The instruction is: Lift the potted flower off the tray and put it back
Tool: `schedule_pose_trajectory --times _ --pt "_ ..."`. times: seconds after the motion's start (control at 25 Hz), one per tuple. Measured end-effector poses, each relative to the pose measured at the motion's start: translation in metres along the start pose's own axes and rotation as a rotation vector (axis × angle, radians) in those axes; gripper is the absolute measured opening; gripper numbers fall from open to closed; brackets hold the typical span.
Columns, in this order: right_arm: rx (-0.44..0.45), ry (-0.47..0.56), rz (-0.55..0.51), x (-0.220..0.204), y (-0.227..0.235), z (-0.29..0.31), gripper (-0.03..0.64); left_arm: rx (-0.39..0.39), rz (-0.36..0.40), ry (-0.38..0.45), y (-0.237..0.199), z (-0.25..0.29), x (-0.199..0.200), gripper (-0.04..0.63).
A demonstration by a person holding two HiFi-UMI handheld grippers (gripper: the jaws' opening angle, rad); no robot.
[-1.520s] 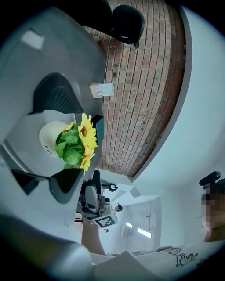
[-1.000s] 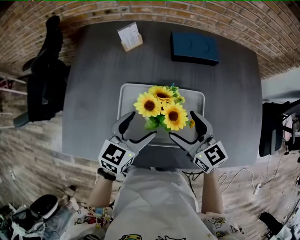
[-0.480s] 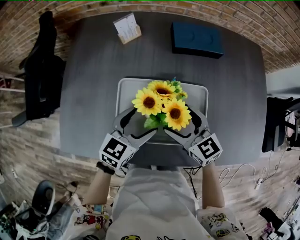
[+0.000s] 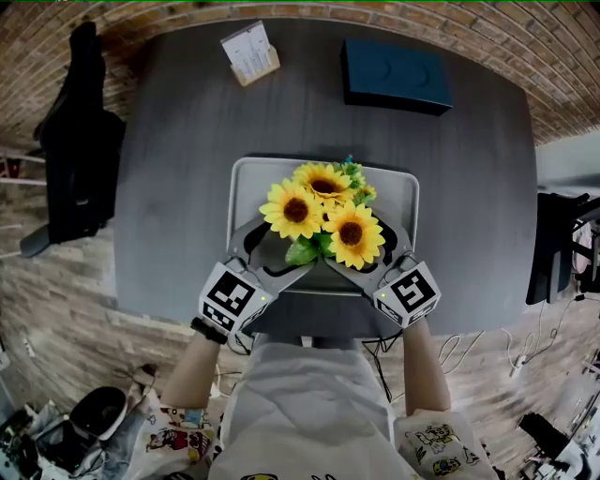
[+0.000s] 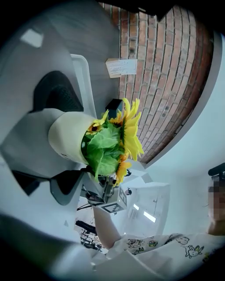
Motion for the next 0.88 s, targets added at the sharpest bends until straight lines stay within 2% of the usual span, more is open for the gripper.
schedule_pose_trajectory --times 0.4,0.6,0.88 --pt "0.027 -0.008 0.018 -0.013 0.004 0.010 0.457 -0.063 0.024 0.031 -0.012 0.010 -0.003 0.424" --pt "0.048 -0.008 0.025 -0.014 0.005 0.013 0.457 -0.093 0.012 0.030 -0.015 0.013 -0.006 0.417" --pt "0.053 -0.016 0.012 -0.013 0.004 0.013 0.448 -0.105 0.017 0.027 -0.016 0.014 -0.007 0.403"
Point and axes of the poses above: the fingertips, and each gripper's own axes: z forward along the fingers, y to its right, x out of its top, the point moved 6 cm from there along -z, backward along the fingers, and after that the axes turned 14 degrees about -x, right-handed, at the moved point
